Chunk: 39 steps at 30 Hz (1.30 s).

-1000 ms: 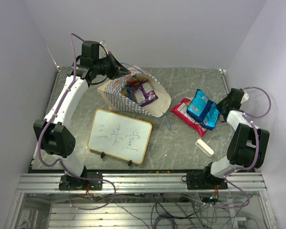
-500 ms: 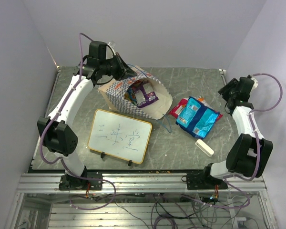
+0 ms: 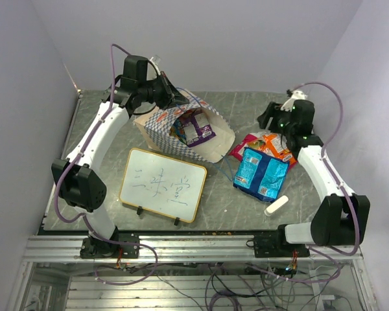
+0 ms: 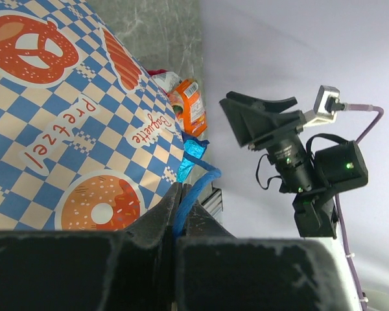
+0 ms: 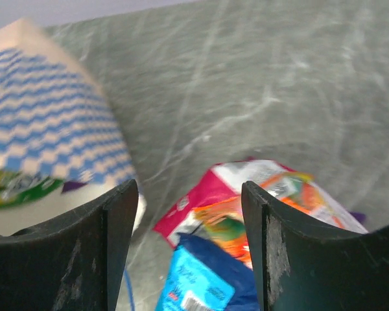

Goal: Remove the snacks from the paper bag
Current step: Take out the snack from the paper bag.

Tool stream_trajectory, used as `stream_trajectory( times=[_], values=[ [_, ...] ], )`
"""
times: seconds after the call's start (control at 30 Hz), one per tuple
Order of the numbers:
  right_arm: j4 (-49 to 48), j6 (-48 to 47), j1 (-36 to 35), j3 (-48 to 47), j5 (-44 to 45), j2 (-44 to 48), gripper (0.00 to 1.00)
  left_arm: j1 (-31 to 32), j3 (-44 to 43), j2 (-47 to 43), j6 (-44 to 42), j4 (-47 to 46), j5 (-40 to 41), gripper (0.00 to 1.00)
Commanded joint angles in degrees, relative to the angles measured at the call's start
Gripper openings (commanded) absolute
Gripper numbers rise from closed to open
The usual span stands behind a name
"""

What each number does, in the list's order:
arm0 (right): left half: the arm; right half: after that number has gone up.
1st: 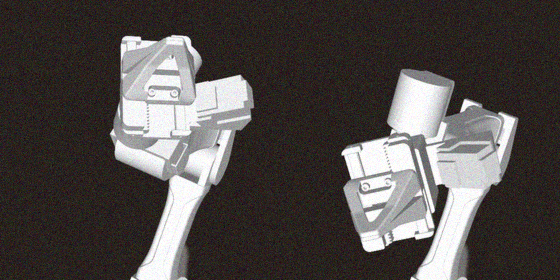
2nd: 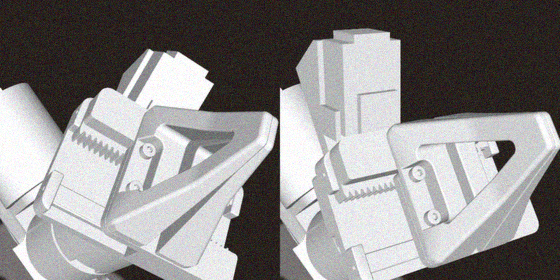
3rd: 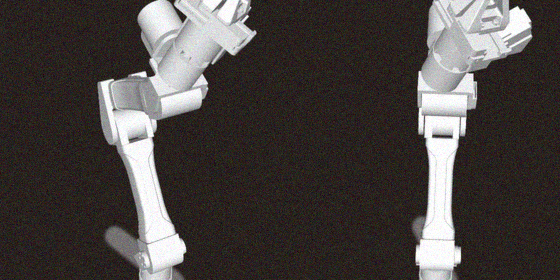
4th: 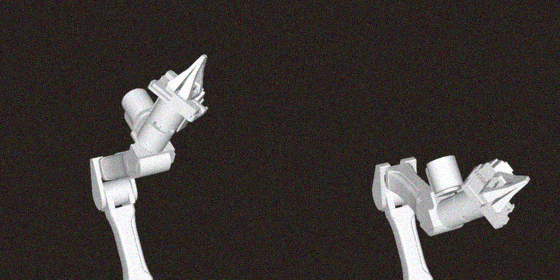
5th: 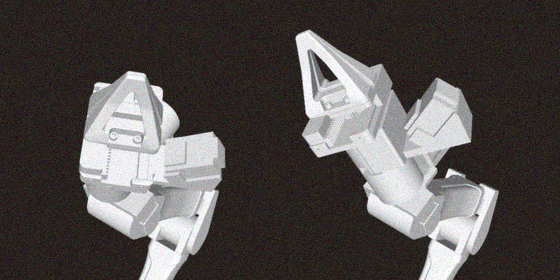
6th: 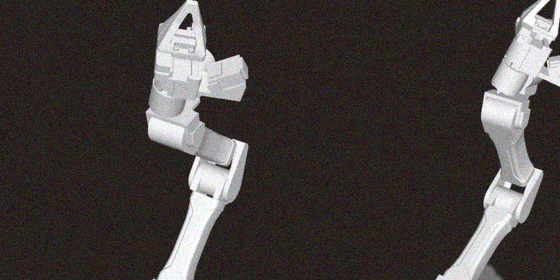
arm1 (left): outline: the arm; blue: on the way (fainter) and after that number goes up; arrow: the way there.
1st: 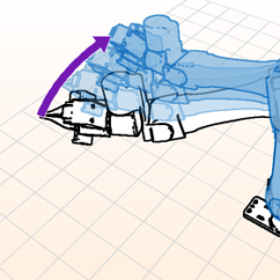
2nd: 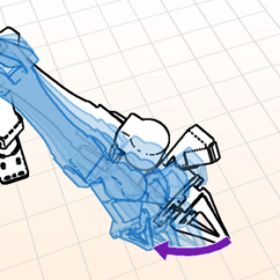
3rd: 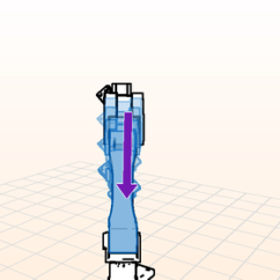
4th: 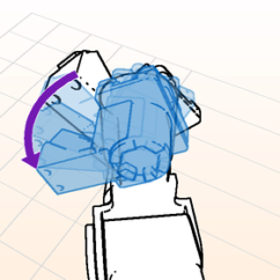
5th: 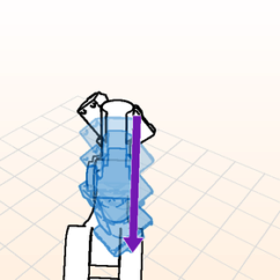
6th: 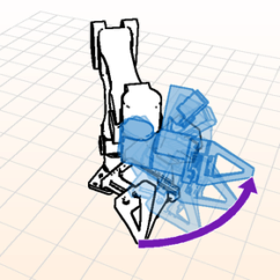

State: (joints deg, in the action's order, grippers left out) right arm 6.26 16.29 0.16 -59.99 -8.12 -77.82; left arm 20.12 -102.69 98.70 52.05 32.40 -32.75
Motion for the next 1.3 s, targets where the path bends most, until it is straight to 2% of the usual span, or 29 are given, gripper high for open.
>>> stream_trajectory(
  times=[0.0, 0.17, 0.3, 0.37, 0.43, 0.57, 0.63, 0.8, 0.97, 1.17, 1.27],
  values=[
    [-6.7, -9.5, -4.8, 3.2, -10.2, 3.8, 0.65, 0.8, -2.0, 0.7, -0.8, -0.8, -1.0, 0.07],
    [-14.2, -16.2, -14.9, 8.6, -14.2, 4.5, 0.65, 1.4, -2.3, 1.0, -0.6, -0.8, -0.9, 0.07],
    [-19.9, -16.0, -22.6, 10.0, -10.7, 1.5, 0.65, 1.5, -3.2, 1.1, -0.9, 0.0, -0.2, 0.07],
    [-23.2, -9.0, -25.3, 10.4, -3.9, -0.8, 0.64, 1.5, -3.5, 1.1, -1.3, 0.6, 0.2, 0.07],
    [-26.1, 2.6, -26.9, 11.4, 2.4, -3.2, 0.63, 1.4, -3.4, 1.2, -0.9, 0.7, 0.3, 0.07],
    [-33.4, 24.6, -28.2, 15.5, 6.9, -9.1, 0.56, 1.6, -0.3, 0.2, 2.6, -2.3, -0.8, 0.07],
    [-33.1, 30.9, -29.4, 14.8, 9.4, -12.6, 0.52, 1.6, 0.0, -0.3, 2.1, -1.7, -0.2, 0.07],
    [-34.3, 38.5, -30.0, 13.0, 15.4, -18.5, 0.45, 1.6, -0.1, 0.3, 1.3, -1.0, -0.7, 0.07],
    [-35.0, 45.3, -30.0, 10.1, 17.6, -24.2, 0.32, 1.6, -1.8, 2.1, 0.6, -0.4, -2.7, 0.07],
    [-35.5, 50.1, -31.0, 8.7, 24.7, -28.4, 0.33, 1.8, -1.8, 2.7, 1.1, -1.3, -3.7, 0.07],
    [-32.0, 53.6, -31.1, 7.6, 28.0, -30.0, 0.35, 1.9, -1.4, 2.2, 1.3, -1.6, -3.5, 0.07]
  ],
)
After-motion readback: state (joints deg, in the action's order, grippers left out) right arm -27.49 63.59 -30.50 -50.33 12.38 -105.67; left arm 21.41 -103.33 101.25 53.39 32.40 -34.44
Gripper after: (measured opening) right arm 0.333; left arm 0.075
